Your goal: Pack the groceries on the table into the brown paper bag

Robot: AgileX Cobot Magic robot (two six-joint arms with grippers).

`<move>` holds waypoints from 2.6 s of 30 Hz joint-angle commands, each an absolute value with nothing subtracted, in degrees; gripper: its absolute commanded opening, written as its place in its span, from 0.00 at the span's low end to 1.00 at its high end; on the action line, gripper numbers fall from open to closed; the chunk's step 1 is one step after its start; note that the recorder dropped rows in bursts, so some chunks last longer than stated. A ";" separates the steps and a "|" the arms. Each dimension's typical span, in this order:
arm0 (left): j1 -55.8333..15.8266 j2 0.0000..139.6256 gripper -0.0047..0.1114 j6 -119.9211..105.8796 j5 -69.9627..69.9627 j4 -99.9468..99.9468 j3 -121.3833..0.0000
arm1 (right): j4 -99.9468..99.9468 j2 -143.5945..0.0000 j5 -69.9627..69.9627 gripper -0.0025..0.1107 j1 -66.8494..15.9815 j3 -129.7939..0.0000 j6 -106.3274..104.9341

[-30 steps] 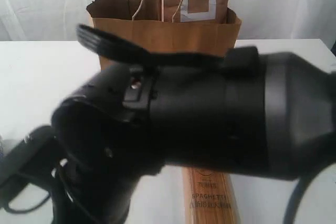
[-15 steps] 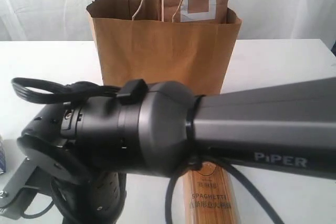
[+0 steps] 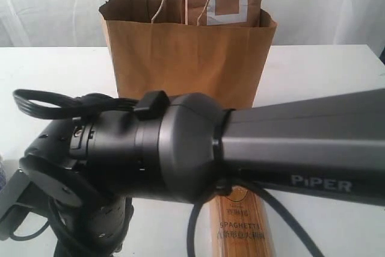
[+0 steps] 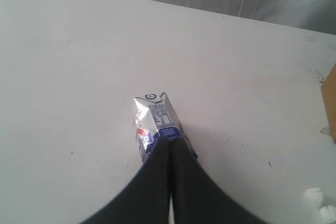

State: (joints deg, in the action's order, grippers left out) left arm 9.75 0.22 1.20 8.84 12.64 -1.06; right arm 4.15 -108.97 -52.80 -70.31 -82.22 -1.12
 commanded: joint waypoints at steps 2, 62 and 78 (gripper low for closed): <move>2.77 0.00 0.04 1.23 8.58 13.28 -0.74 | 4.76 -108.72 -56.04 0.33 -68.61 -82.80 -0.87; -0.65 0.00 0.04 1.23 8.58 13.28 -0.74 | -2.78 -128.48 -53.23 0.46 -57.63 -104.52 3.85; -0.65 0.00 0.04 1.23 8.58 13.28 -0.74 | -1.57 -131.01 -54.65 0.23 -57.63 -104.52 7.64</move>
State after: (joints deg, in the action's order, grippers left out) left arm -0.32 0.22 1.20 8.84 12.64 -1.06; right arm -2.68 -130.79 -54.85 -58.27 -104.33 5.49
